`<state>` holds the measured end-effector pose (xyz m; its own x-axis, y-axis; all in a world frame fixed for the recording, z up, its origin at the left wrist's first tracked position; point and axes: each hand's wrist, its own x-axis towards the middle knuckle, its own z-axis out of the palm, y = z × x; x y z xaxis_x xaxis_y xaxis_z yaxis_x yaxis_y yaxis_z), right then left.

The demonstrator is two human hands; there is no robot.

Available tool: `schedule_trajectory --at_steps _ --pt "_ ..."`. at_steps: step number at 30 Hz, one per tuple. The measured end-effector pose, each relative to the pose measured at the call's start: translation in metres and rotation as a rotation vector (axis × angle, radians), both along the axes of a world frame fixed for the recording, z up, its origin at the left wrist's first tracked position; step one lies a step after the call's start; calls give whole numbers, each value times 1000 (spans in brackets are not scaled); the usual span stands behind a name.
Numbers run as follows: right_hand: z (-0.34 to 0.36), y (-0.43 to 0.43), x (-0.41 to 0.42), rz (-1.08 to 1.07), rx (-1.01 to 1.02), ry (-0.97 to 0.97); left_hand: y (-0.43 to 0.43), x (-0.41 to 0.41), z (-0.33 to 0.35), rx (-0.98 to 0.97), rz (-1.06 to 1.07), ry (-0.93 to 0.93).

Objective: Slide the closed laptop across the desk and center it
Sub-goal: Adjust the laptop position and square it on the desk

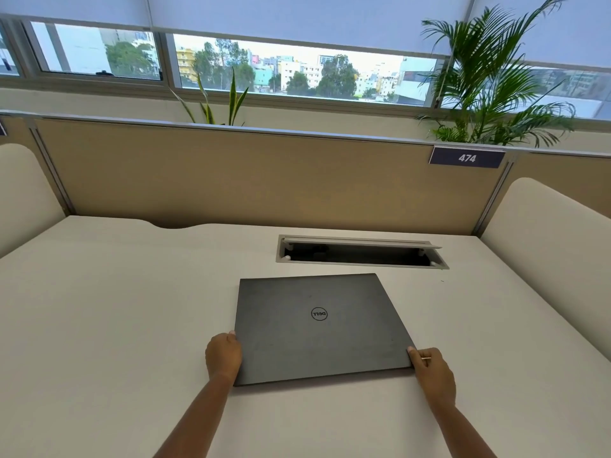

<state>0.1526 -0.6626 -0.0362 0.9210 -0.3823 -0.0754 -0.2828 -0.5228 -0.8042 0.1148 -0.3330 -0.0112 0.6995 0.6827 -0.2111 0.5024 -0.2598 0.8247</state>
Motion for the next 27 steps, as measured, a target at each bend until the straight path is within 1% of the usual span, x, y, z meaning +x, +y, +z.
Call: schedule_trajectory --at_steps 7,10,15,20,23,27 --pt "-3 -1 -12 39 42 -80 -8 -23 -5 144 -86 -115" --pt "-8 -3 -18 54 -1 -125 -13 -42 -19 246 -195 -155" --pt "-15 -1 -30 59 -102 -216 -15 -65 -34 352 -266 -185" --pt "-14 4 -34 49 -152 -241 -11 -65 -34 334 -336 -185" --pt "-13 5 -35 36 -225 -209 -10 -64 -35 333 -337 -182" --pt "-17 5 -36 46 -251 -201 -9 -63 -38 332 -341 -163"
